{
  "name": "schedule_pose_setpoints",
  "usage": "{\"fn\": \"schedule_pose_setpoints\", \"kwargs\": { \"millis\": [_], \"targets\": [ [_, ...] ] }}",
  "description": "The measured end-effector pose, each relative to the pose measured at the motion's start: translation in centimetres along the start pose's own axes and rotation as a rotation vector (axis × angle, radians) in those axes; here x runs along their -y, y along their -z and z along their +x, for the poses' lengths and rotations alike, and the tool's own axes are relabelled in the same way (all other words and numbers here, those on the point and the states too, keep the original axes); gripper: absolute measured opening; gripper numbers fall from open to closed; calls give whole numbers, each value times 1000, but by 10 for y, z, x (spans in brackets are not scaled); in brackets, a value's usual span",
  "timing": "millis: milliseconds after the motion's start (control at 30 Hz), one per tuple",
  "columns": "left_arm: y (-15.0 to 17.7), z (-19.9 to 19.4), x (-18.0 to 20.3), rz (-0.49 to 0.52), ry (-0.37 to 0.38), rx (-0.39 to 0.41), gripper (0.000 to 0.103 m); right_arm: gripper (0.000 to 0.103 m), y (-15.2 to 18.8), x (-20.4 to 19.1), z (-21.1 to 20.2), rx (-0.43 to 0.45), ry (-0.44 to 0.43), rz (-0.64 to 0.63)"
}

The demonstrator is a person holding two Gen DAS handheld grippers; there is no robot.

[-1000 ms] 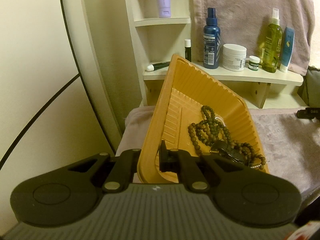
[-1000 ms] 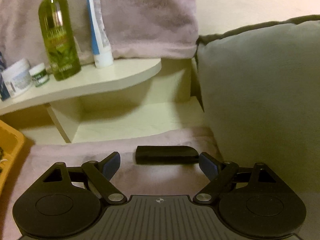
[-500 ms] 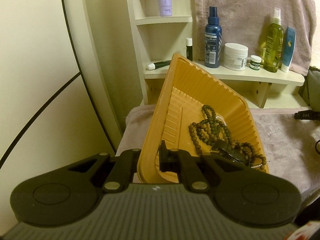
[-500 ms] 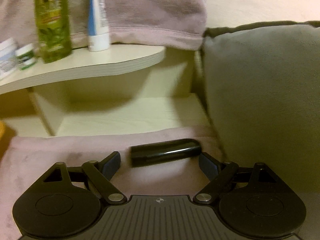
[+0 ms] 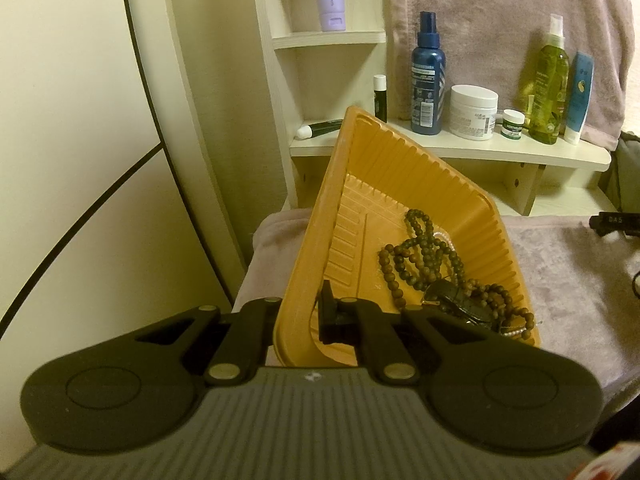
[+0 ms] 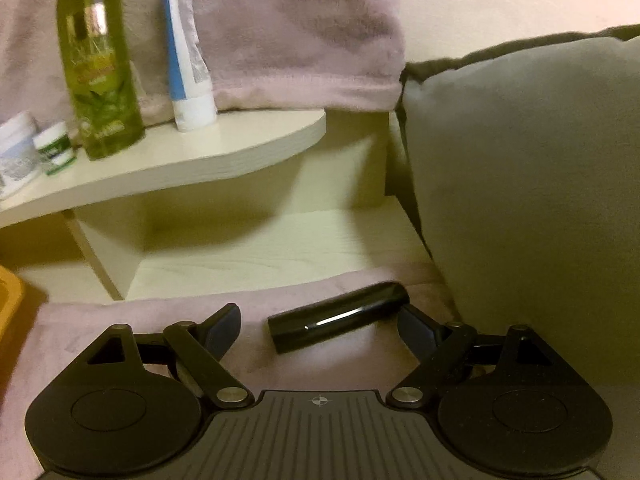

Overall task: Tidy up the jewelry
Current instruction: 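Close the right gripper around the black cylindrical item and lift it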

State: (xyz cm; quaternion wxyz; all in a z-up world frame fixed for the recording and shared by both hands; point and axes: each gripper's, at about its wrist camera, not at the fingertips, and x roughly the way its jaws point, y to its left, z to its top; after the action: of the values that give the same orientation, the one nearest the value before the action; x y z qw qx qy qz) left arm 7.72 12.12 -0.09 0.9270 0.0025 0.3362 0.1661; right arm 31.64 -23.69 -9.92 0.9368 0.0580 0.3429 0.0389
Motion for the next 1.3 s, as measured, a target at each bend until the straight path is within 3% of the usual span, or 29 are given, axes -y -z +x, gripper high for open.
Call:
{"fn": "schedule_pose_setpoints", "kwargs": {
  "millis": [233, 333, 400, 467, 567, 800, 967, 1067, 1200, 1300],
  "targets": [
    [-1, 1, 1, 0, -4, -3, 6, 81, 1, 4, 6, 11, -8, 20],
    [-1, 1, 1, 1, -5, -4, 6, 68, 0, 9, 4, 18, 7, 61],
    [-1, 1, 0, 2, -5, -4, 6, 42, -1, 11, 2, 20, 9, 71],
    [-1, 1, 0, 2, -5, -3, 6, 31, -1, 13, -1, 17, 15, 72],
    [0, 1, 0, 1, -5, -1, 6, 24, 1, 18, -8, 7, 3, 81],
    [0, 0, 1, 1, -2, 5, 6, 24, 19, 19, -40, -36, -76, 36],
    [0, -1, 1, 0, 6, 10, 6, 24, 44, 8, -73, -103, -150, -104],
    [0, -2, 1, -1, 9, 14, 6, 24, 60, 4, -90, -108, -125, -177],
    [1, -2, 0, 0, 12, 16, 6, 43, 66, 8, -95, -92, -122, -120],
    [0, -2, 0, 2, 13, 17, 6, 48, 57, 12, -89, -75, -123, -45]
  ]
}}
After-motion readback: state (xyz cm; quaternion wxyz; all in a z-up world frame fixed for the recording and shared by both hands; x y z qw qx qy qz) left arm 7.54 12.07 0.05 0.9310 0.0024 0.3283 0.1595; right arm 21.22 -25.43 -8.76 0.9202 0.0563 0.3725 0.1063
